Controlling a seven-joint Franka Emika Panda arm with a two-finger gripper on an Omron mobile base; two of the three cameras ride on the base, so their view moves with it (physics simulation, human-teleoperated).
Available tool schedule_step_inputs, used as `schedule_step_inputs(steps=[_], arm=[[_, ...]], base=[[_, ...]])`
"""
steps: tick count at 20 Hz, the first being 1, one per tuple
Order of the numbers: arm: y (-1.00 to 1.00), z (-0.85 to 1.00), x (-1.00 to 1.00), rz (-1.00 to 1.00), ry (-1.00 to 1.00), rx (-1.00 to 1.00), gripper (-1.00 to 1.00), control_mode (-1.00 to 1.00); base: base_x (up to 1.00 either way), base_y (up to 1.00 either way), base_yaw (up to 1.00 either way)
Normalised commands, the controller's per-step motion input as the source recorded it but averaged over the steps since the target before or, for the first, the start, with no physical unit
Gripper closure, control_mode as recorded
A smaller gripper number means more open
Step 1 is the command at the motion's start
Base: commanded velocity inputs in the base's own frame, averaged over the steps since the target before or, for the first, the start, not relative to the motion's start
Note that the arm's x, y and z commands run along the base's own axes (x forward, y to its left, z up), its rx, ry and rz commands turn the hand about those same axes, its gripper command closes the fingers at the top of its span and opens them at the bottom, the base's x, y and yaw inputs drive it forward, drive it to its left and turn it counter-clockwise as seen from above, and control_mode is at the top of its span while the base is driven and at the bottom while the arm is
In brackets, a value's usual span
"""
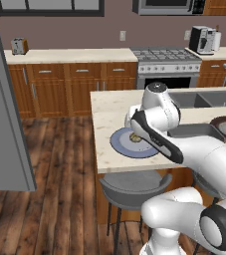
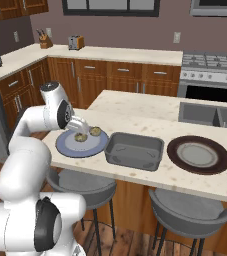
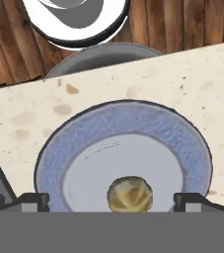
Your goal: Place two dumplings into each of the tupperware containers and then place the containers in the fridge.
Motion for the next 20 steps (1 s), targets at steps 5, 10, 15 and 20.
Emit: schedule_step_inputs(steps=[5, 10, 15, 20], arm=[[0.06, -0.43, 0.26, 0.01, 0.05, 0.0, -1.0, -1.0], [0.08, -0.41, 0.45, 0.04, 0.01, 0.0, -1.0, -1.0], [0.02, -0.3, 0.45, 0.04, 0.0, 0.0, -1.0, -1.0], [0.0, -0.35, 0.27, 0.01, 0.0, 0.0, -1.0, -1.0]], base=[[0.0, 0.0, 0.0], [0.0, 0.0, 0.0], [0.0, 0.0, 0.0], [0.0, 0.0, 0.0]])
